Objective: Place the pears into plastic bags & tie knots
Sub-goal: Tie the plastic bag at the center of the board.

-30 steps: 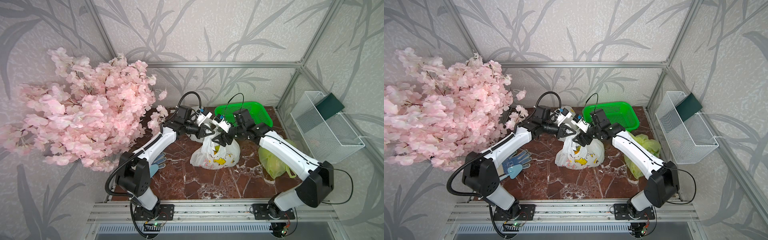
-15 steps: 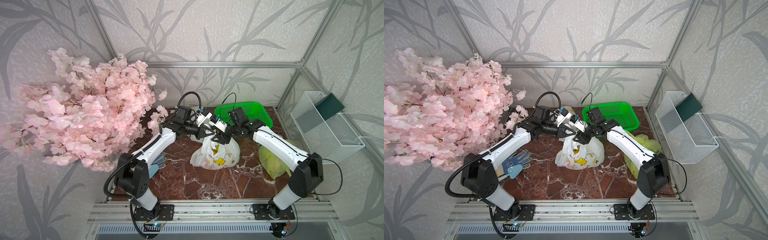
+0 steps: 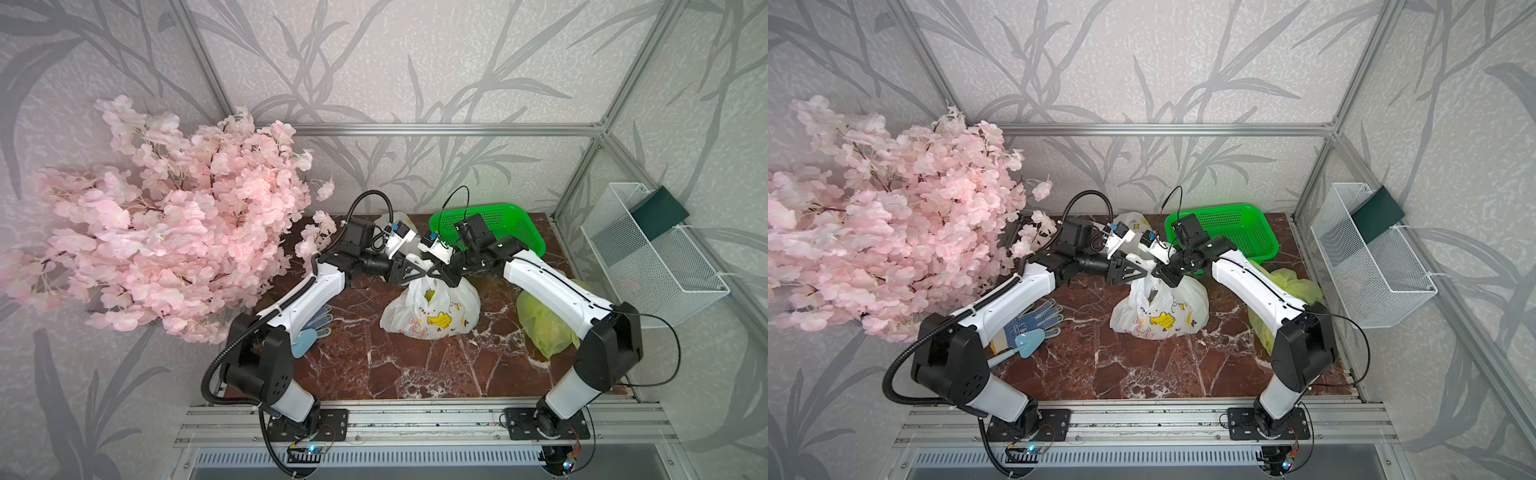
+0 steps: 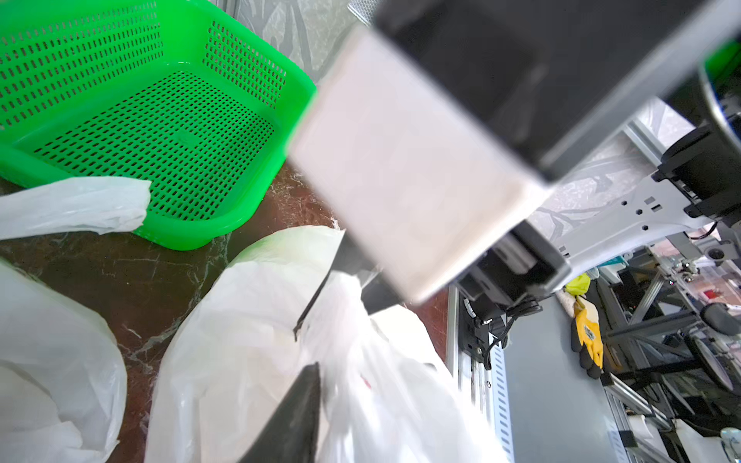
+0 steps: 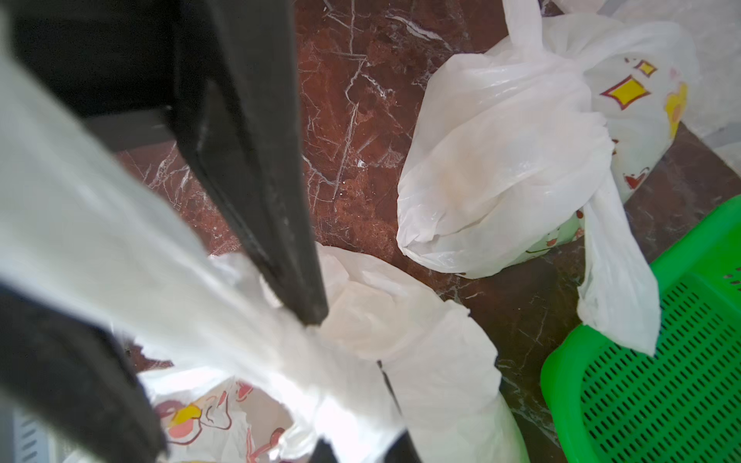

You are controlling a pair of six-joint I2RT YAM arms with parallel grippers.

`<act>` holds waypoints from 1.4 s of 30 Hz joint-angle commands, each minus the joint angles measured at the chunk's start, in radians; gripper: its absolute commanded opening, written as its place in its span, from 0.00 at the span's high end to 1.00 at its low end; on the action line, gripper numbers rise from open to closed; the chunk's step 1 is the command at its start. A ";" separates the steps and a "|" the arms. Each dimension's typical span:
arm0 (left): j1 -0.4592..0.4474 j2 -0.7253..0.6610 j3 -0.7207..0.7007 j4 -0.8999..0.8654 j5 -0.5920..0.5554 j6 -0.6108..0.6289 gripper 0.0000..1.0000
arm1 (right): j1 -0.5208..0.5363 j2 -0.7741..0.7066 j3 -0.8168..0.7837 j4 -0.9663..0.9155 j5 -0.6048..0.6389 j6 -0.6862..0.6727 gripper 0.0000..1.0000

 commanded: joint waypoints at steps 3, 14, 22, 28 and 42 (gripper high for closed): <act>0.005 -0.044 -0.110 0.142 -0.011 -0.016 0.52 | 0.000 -0.035 0.009 0.013 0.036 -0.013 0.93; -0.052 -0.063 -0.223 0.433 -0.096 -0.213 0.95 | 0.010 -0.116 -0.111 0.189 0.206 0.020 0.95; -0.245 -0.249 -0.310 0.317 -0.107 -0.182 1.00 | 0.078 -0.235 -0.238 0.522 0.182 0.149 1.00; -0.304 -0.279 -0.278 0.362 -0.136 -0.245 1.00 | 0.135 -0.319 -0.407 0.833 0.189 0.202 1.00; -0.026 -0.535 -0.282 0.132 -0.221 -0.212 0.61 | 0.083 -0.187 -0.706 1.606 0.001 0.410 1.00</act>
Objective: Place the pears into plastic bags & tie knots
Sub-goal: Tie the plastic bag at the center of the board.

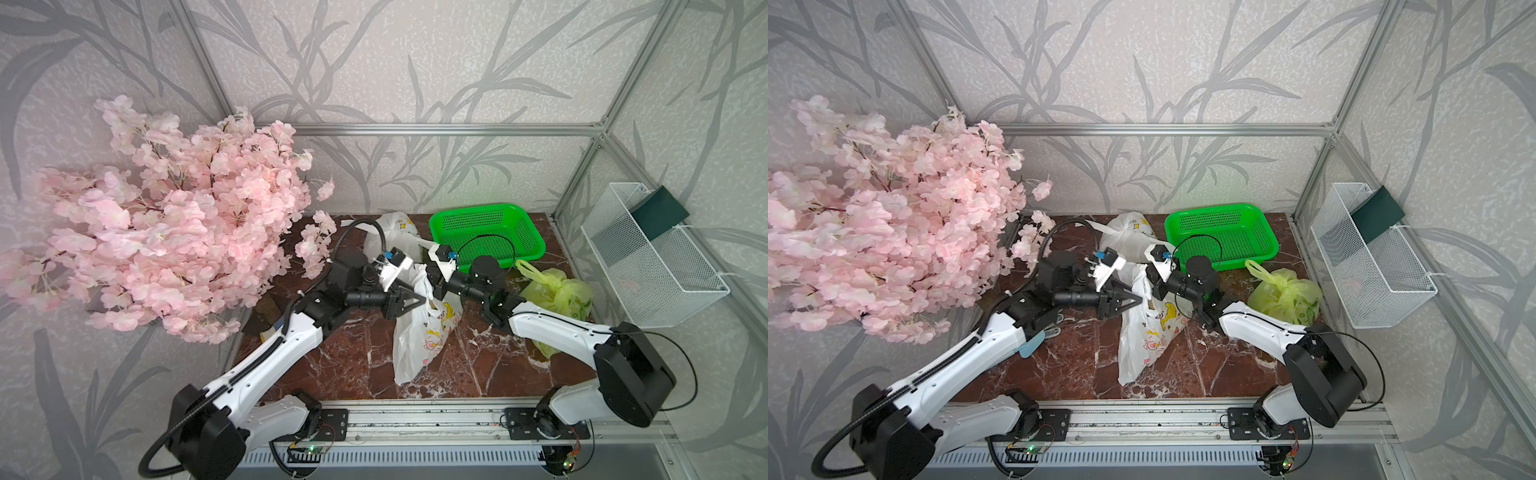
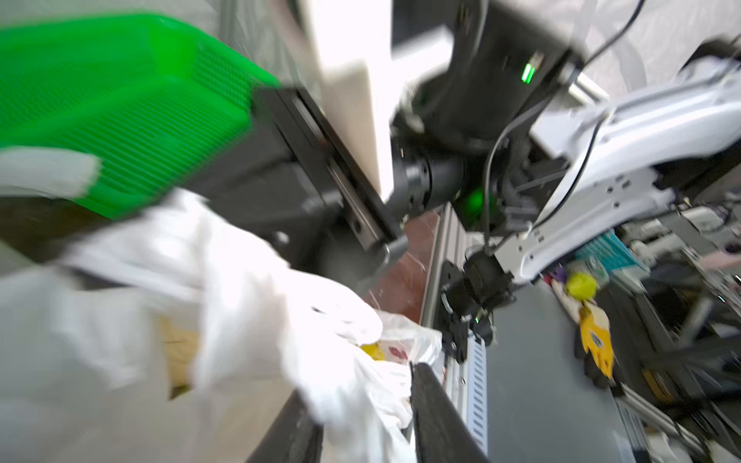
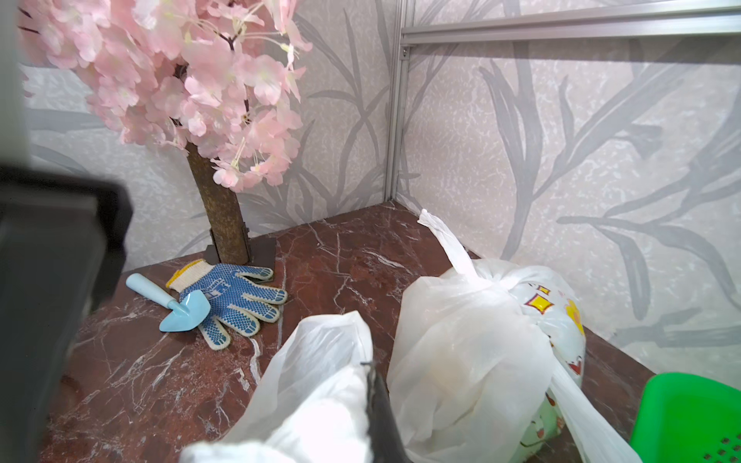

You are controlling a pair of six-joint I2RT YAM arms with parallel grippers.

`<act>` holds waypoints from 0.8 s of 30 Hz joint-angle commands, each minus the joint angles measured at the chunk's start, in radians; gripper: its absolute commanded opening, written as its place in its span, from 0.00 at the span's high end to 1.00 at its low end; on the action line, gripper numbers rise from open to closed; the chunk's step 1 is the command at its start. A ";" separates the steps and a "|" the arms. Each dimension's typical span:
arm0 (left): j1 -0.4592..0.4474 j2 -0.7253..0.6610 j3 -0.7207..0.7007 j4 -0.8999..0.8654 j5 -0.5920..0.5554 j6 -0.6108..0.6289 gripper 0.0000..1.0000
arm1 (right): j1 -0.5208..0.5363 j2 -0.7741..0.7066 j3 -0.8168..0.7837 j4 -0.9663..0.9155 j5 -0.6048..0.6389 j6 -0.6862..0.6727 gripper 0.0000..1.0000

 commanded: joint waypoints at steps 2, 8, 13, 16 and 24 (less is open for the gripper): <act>0.139 -0.064 0.015 0.048 -0.039 -0.051 0.60 | -0.017 0.028 -0.018 0.309 -0.053 0.117 1.00; 0.154 0.083 0.021 0.138 -0.079 -0.065 0.62 | -0.019 0.064 -0.017 0.374 -0.081 0.215 1.00; 0.131 0.181 -0.040 0.389 0.030 -0.179 0.63 | -0.019 0.083 0.002 0.405 -0.099 0.321 1.00; 0.115 0.199 -0.049 0.404 0.022 -0.179 0.63 | -0.019 0.093 0.004 0.414 -0.113 0.373 1.00; 0.138 0.046 -0.002 0.079 -0.031 -0.008 0.60 | -0.062 0.112 -0.012 0.459 -0.141 0.485 1.00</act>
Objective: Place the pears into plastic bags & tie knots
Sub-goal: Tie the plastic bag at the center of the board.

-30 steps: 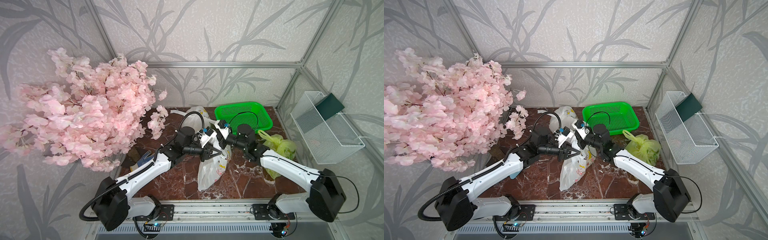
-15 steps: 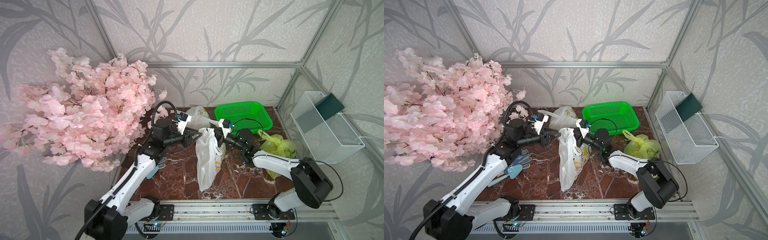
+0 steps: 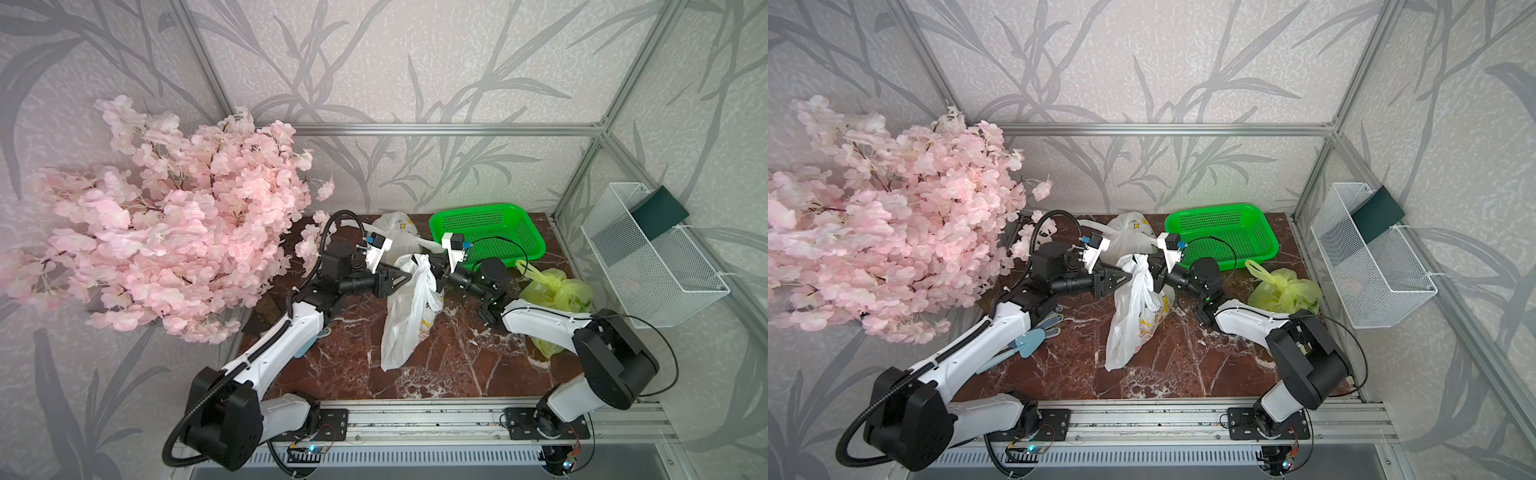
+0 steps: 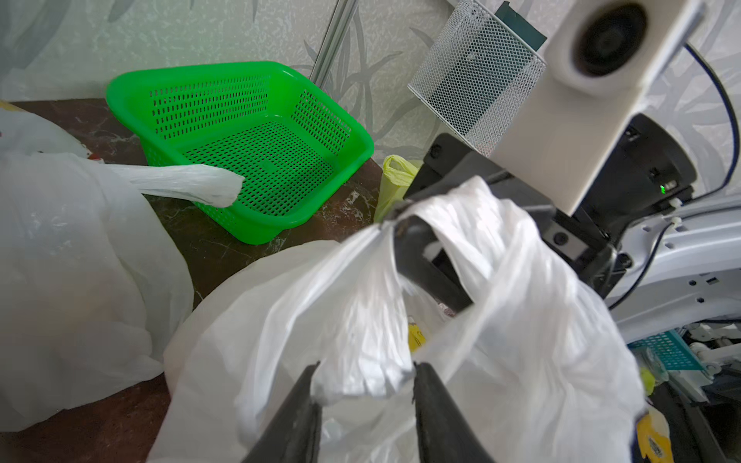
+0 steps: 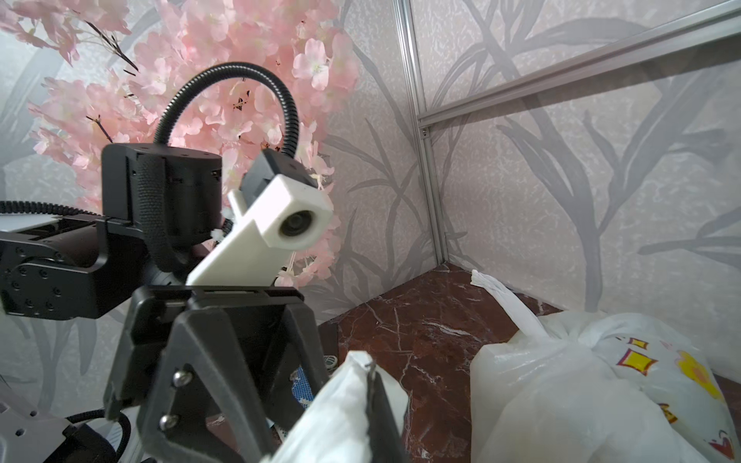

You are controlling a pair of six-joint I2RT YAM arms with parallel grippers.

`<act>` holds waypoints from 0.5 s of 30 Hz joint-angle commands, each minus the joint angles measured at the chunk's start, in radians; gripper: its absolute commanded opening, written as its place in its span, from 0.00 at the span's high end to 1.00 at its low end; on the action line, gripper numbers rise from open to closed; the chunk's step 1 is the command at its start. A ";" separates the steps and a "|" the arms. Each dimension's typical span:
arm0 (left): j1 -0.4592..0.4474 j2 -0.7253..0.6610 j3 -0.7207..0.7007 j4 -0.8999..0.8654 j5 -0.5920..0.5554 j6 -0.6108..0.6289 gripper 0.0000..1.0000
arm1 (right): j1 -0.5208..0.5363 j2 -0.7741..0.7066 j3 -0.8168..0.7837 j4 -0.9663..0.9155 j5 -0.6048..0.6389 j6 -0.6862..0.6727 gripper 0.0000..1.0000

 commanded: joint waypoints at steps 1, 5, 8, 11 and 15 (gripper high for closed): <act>0.016 -0.070 0.044 -0.107 -0.018 0.080 0.60 | -0.022 0.019 -0.002 0.101 -0.034 0.098 1.00; 0.022 -0.021 0.115 -0.169 -0.016 0.092 0.59 | -0.022 0.032 -0.004 0.122 -0.059 0.120 1.00; 0.022 0.019 0.161 -0.180 0.001 0.091 0.59 | -0.022 0.039 -0.008 0.131 -0.064 0.130 1.00; 0.022 0.045 0.186 -0.186 0.010 0.091 0.59 | -0.022 0.043 -0.007 0.138 -0.069 0.138 1.00; 0.017 0.085 0.212 -0.213 0.049 0.095 0.58 | -0.022 0.054 0.004 0.142 -0.077 0.151 1.00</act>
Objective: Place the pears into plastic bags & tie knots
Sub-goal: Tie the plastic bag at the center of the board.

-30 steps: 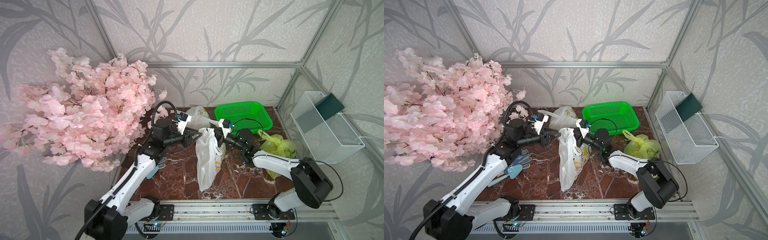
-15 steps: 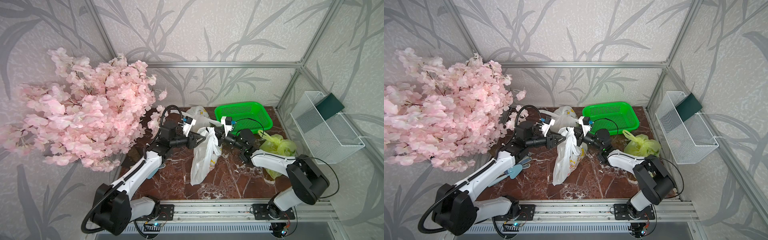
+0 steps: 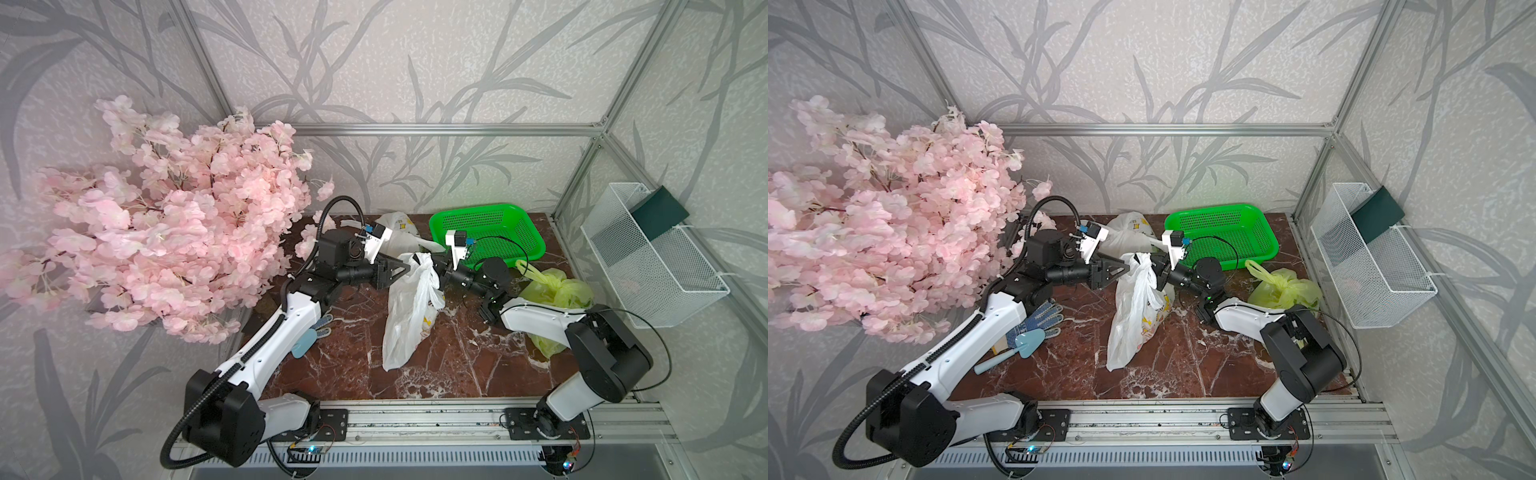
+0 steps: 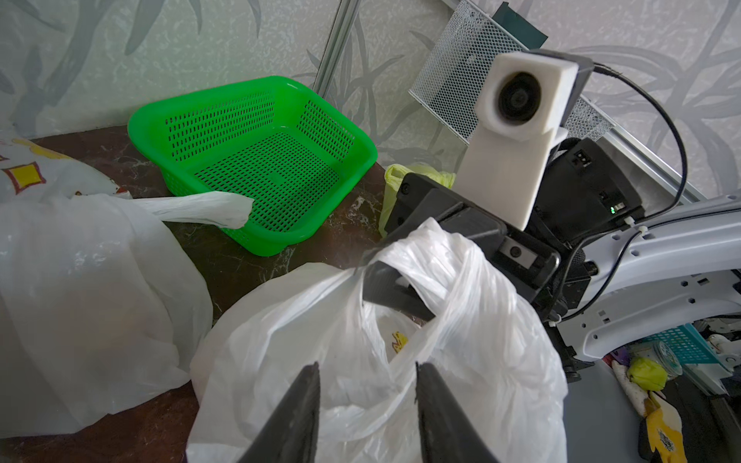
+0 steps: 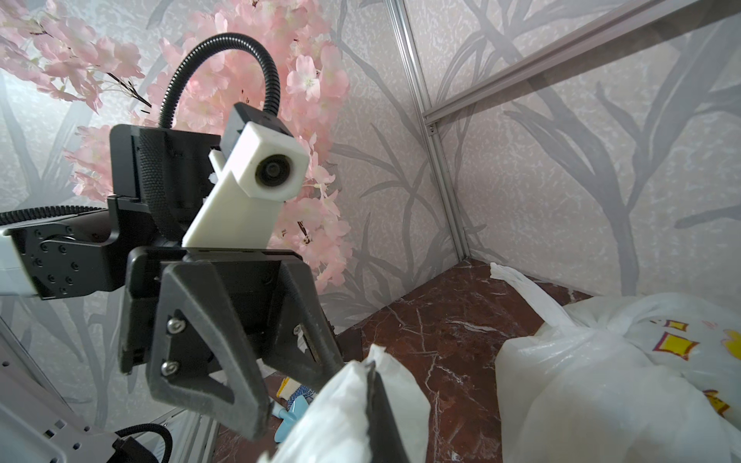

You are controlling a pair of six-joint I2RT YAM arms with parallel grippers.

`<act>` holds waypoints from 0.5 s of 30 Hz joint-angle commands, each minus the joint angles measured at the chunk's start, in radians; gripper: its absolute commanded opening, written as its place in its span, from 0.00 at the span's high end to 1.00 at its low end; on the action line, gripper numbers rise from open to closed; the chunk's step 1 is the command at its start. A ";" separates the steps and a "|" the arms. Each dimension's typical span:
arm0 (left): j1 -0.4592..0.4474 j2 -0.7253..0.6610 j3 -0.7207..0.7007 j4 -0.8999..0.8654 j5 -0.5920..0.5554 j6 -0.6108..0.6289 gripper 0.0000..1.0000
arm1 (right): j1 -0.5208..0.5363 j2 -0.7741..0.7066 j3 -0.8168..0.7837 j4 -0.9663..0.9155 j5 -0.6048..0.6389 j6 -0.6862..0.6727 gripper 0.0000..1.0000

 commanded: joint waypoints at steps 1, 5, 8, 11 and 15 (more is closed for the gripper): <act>-0.001 0.024 0.044 -0.034 0.044 0.024 0.58 | 0.000 0.015 0.006 0.063 -0.025 0.027 1.00; -0.004 0.042 0.052 -0.029 0.043 0.027 0.59 | 0.000 0.031 0.015 0.079 -0.037 0.046 1.00; -0.004 0.054 0.059 -0.014 0.052 0.023 0.61 | -0.001 0.039 0.019 0.084 -0.046 0.050 1.00; -0.005 0.071 0.083 -0.038 0.060 0.037 0.71 | 0.000 0.042 0.019 0.087 -0.043 0.057 1.00; -0.005 0.092 0.106 -0.088 0.067 0.074 0.84 | 0.000 0.043 0.022 0.103 -0.040 0.077 1.00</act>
